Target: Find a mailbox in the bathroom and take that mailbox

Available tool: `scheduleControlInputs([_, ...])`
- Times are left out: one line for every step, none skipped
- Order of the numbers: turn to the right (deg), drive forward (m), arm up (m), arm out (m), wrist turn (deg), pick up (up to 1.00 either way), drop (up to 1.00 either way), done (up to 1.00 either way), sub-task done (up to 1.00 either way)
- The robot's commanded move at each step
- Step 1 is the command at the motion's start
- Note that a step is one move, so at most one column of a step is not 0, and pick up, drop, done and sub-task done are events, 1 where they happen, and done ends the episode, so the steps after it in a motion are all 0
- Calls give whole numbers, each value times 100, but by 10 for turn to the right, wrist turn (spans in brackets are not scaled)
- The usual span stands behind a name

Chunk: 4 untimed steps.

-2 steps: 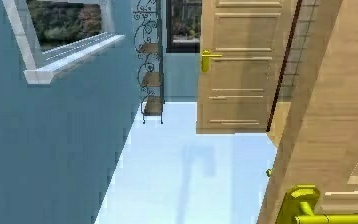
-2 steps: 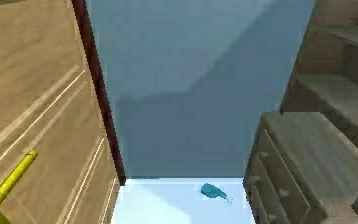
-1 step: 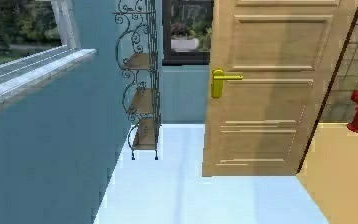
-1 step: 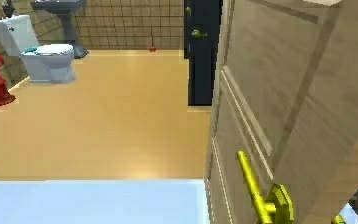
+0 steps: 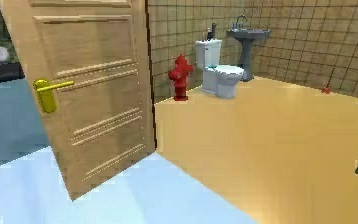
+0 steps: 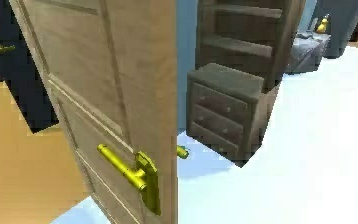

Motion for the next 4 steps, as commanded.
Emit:
scheduleControlInputs([360,0,0,0,0,0,0,0,0])
scheduleControlInputs([30,0,0,0,0,0,0,0,0])
scheduleControlInputs([0,100,0,0,0,0,0,0,0])
scheduleControlInputs([0,100,0,0,0,0,0,0,0])
